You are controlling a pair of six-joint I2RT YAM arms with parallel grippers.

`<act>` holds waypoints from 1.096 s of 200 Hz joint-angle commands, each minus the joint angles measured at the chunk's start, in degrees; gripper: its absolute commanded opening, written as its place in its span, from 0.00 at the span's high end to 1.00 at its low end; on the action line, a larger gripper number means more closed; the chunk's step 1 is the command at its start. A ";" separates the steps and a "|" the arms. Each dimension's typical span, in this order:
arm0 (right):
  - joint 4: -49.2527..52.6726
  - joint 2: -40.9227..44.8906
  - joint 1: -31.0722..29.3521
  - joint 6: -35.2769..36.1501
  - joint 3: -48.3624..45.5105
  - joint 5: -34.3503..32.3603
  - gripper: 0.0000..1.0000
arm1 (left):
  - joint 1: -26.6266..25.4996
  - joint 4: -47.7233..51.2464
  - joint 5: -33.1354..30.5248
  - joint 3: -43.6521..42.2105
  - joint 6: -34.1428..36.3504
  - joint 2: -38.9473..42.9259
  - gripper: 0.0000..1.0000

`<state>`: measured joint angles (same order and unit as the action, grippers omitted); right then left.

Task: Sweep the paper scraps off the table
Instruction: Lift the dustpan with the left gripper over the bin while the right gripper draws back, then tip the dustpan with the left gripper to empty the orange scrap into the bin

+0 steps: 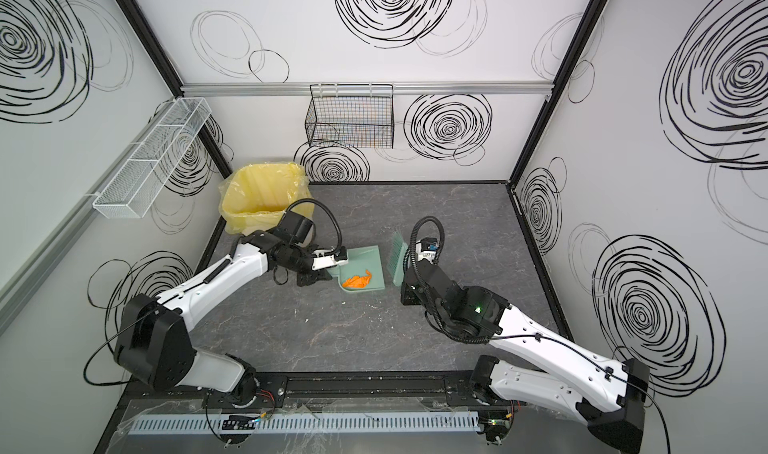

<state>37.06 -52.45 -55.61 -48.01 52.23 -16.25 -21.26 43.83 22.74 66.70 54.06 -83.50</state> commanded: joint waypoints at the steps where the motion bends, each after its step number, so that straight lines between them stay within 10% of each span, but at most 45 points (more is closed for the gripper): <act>1: 0.82 2.33 0.62 -1.56 -1.43 -2.91 1.00 | 5.02 9.88 6.30 8.02 3.67 1.87 1.00; 115: 0.01 3.92 1.90 -1.66 -3.70 -3.05 1.00 | 35.46 33.67 -0.55 60.61 23.39 -15.25 1.00; 219: -2.61 1.12 2.55 -0.80 -4.03 -1.79 1.00 | 35.27 0.12 -30.36 41.20 44.85 -4.07 1.00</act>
<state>35.51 -51.16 -53.17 -48.88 48.12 -17.10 15.38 57.04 0.14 113.12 89.45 -91.70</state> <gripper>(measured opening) 0.105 0.280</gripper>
